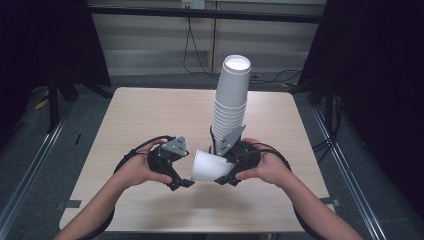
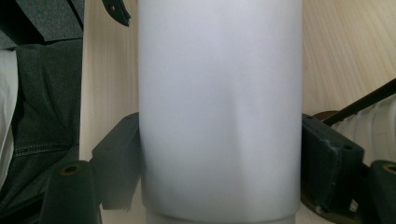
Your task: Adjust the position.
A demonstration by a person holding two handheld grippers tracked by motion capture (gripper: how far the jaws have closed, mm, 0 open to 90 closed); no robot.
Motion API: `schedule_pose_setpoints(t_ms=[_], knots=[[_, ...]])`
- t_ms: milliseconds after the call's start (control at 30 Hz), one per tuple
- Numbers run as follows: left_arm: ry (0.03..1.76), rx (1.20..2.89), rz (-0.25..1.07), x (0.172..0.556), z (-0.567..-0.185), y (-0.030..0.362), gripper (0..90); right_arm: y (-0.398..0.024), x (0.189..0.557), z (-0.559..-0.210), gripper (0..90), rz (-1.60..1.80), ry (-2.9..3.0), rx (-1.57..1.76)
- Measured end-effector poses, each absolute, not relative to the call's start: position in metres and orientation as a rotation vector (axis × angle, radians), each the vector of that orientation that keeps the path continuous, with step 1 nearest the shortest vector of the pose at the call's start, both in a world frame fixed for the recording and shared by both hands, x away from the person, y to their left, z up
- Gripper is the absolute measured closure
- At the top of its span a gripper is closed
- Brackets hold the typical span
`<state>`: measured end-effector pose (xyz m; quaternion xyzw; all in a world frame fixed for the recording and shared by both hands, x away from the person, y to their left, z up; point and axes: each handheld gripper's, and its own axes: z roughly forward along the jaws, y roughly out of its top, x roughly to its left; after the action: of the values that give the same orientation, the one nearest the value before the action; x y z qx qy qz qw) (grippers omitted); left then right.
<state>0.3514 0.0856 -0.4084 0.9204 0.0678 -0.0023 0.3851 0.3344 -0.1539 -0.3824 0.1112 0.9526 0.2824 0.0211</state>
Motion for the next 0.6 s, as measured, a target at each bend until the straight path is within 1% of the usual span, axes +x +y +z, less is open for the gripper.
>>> schedule_pose_setpoints(t_ms=[300, 600], knots=[[0.213, 2.292, -0.032, 0.3537, -0.414, 0.0869, 0.0, -0.1523, 0.3338, -0.3812, 23.4, 0.942, 2.95, 0.332], [0.214, 2.263, -0.055, 0.3551, -0.4144, 0.0879, 0.0, -0.1526, 0.3333, -0.381, 23.2, 0.966, 2.937, 0.316]])
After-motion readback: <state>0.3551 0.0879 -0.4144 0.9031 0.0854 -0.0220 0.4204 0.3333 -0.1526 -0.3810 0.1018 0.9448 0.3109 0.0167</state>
